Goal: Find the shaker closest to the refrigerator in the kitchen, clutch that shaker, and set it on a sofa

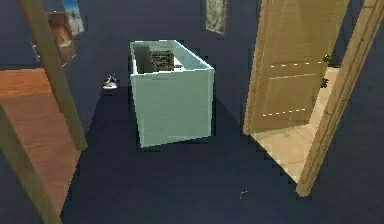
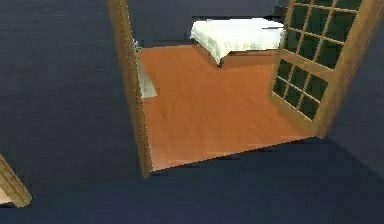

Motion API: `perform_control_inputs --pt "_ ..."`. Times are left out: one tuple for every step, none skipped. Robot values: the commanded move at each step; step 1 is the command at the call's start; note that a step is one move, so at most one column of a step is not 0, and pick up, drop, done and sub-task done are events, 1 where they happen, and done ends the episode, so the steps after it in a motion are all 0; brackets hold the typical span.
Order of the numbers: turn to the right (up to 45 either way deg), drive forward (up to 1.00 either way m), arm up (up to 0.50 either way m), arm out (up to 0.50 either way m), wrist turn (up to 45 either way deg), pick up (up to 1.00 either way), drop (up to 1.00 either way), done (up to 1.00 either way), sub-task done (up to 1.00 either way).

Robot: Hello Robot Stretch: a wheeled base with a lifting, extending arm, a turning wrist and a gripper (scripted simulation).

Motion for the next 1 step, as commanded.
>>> perform_control_inputs --pt "45.0 0.0 0.0 0.0 0.0 0.0 0.0 0.0 0.0"
